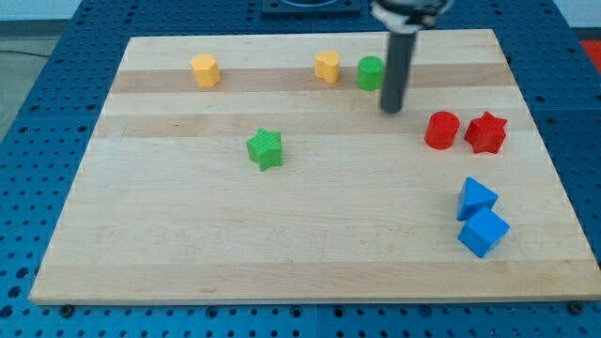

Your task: Place the green circle in between the green star and yellow hexagon

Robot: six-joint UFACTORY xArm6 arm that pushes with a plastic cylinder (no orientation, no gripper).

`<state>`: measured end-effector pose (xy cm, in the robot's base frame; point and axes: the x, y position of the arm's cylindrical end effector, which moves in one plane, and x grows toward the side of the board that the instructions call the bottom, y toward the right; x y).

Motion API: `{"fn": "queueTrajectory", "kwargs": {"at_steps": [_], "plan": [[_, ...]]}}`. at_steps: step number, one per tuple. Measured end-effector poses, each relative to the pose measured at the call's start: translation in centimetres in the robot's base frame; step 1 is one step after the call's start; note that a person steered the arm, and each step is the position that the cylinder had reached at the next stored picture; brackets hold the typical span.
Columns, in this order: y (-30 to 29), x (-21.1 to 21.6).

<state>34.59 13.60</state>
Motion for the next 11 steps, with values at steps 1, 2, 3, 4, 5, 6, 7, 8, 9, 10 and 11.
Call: {"fn": "queueTrajectory", "kwargs": {"at_steps": [1, 2, 3, 4, 5, 6, 7, 8, 9, 10, 11], "plan": [[8.4, -2.4], [5.0, -6.3], [-1.4, -7.6], [-3.8, -2.8], [-7.6, -1.0], [-3.5, -3.2], [-9.9, -4.2], [-15.8, -4.2], [-22.3, -1.9], [-25.0, -1.7], [-26.7, -0.4]]}}
